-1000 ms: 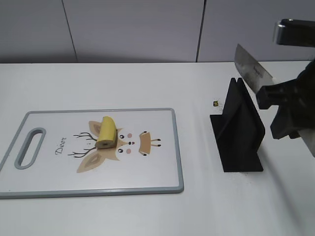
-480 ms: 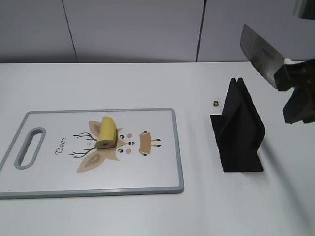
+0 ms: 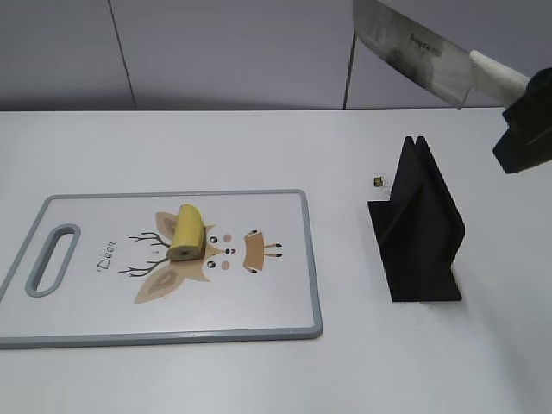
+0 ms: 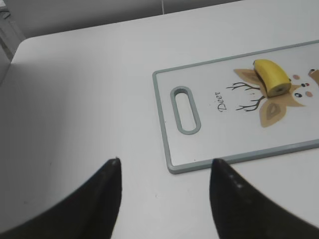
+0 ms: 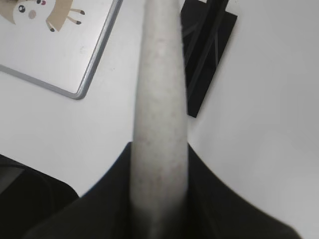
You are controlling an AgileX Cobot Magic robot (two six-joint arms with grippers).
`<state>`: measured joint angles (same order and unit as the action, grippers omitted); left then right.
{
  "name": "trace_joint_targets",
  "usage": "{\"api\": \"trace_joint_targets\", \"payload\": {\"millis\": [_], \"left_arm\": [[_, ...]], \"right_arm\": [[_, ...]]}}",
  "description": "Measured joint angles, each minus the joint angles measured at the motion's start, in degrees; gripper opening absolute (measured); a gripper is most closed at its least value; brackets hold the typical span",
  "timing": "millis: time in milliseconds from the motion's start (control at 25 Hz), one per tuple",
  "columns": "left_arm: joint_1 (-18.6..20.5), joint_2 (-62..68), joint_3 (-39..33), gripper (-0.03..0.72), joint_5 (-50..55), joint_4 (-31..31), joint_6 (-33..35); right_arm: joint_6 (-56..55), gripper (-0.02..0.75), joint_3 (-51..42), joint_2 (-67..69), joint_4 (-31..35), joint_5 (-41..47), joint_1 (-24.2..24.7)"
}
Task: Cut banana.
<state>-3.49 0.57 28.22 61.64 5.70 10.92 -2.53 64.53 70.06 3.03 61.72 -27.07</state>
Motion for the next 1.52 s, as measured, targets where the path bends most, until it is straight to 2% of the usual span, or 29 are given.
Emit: {"api": "trace_joint_targets", "payload": {"millis": [200, 400, 600, 720, 840, 1080, 1200, 1360, 1520], "left_arm": [[0.0, 7.0, 3.8, 0.597, -6.9, 5.1, 4.1], [0.0, 18.6, 8.5, 0.601, -11.3, 9.8, 12.4], [0.0, 32.5, 14.9, 0.599, -11.8, 14.8, 24.5], [0.0, 40.4, 19.6, 0.596, -11.7, 19.7, 35.0], [0.0, 48.3, 25.9, 0.590, -10.1, 23.7, 42.7], [0.0, 63.9, 42.0, 0.589, 0.7, 25.6, 56.3], [0.0, 70.4, 47.4, 0.589, 4.4, 26.6, 61.1], [-0.4, 77.1, 51.9, 0.589, 6.8, 27.5, 63.7], [-4.0, 81.9, 53.0, 0.589, 7.8, 26.3, 67.3]], "right_arm": [[10.4, 0.167, 2.6, 3.7, 0.0, -0.1, 0.0], [23.7, 0.167, 6.4, 9.2, 0.1, -0.1, 0.0], [33.1, 0.167, 11.6, 14.3, 1.1, -0.1, 0.0], [38.9, 0.167, 15.4, 17.8, 1.8, -0.1, 0.0], [45.7, 0.167, 19.1, 21.5, 3.3, 0.2, 0.0], [58.8, 0.167, 25.6, 28.2, 10.8, 1.9, 0.0], [64.5, 0.167, 27.2, 30.9, 14.8, 2.0, 0.0], [70.9, 0.167, 27.7, 33.7, 17.8, 2.1, 0.0], [73.5, 0.167, 28.8, 36.0, 20.0, 2.1, 0.0]]}}
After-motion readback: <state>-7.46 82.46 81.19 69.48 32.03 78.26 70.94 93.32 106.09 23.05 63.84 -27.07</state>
